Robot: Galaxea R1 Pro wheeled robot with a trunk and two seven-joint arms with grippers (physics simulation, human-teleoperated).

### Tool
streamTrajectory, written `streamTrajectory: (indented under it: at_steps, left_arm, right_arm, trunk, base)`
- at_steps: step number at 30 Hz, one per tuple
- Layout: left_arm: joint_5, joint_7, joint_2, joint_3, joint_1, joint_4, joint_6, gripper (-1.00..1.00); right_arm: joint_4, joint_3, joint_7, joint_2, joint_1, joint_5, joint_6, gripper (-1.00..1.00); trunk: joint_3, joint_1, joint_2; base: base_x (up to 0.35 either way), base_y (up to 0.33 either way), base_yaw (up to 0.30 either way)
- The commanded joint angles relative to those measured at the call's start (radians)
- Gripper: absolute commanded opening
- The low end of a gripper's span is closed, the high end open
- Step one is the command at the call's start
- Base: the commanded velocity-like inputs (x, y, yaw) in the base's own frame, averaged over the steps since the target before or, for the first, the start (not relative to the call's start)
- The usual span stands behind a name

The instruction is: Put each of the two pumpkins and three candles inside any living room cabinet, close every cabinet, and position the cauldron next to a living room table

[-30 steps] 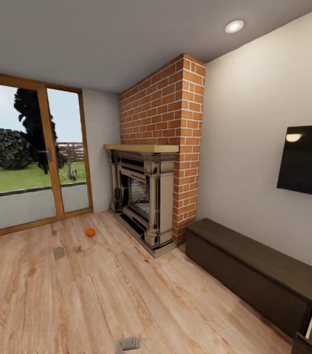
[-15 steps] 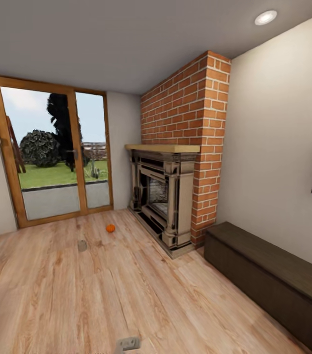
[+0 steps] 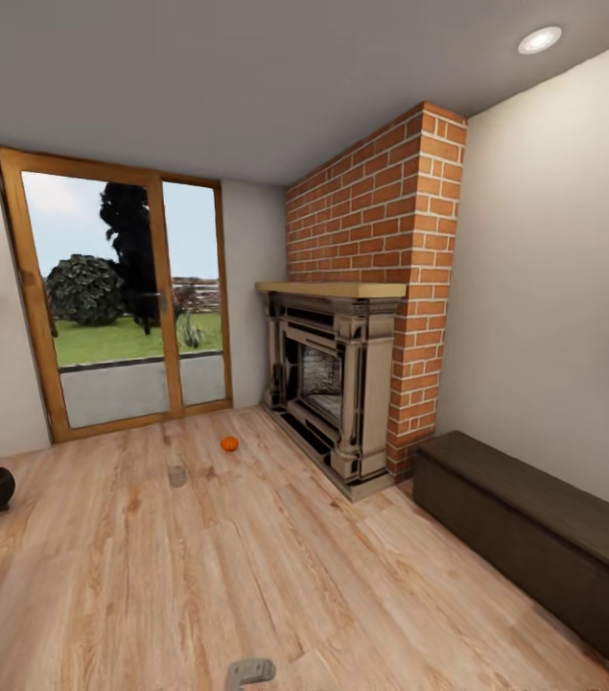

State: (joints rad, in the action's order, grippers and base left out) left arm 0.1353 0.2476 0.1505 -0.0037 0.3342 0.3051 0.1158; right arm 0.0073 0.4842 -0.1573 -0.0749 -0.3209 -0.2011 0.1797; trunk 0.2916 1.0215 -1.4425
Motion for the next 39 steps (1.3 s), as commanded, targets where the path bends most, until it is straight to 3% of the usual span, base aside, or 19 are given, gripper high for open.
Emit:
streamTrajectory:
  at_steps: [1,14,26,39]
  left_arm:
    - [0.01,0.002,0.0,0.0,0.0,0.002,0.008,1.0]
    - [0.009,0.001,0.0,-0.001,0.0,0.002,0.008,1.0]
    - [0.009,-0.004,0.001,-0.001,0.0,0.002,0.008,1.0]
    - [0.009,-0.005,0.001,-0.002,0.0,0.002,0.008,1.0]
  right_arm:
    - [0.002,0.007,-0.004,0.0,-0.001,-0.011,0.004,1.0]
    - [0.004,0.007,-0.004,0.0,-0.001,-0.011,0.004,1.0]
    - [0.003,0.007,-0.004,0.0,-0.001,-0.011,0.004,1.0]
    - [0.001,0.007,-0.004,0.001,-0.001,-0.011,0.004,1.0]
  trunk:
    - [0.001,0.0,-0.001]
    - [0.001,0.0,-0.001]
    - [0.001,0.0,-0.001]
    - [0.001,0.0,-0.001]
  base:
    - [-0.1,0.279,0.0]
    - [-0.114,0.225,0.131]
    - [-0.055,0.019,0.259]
    - [-0.305,0.0,0.124]
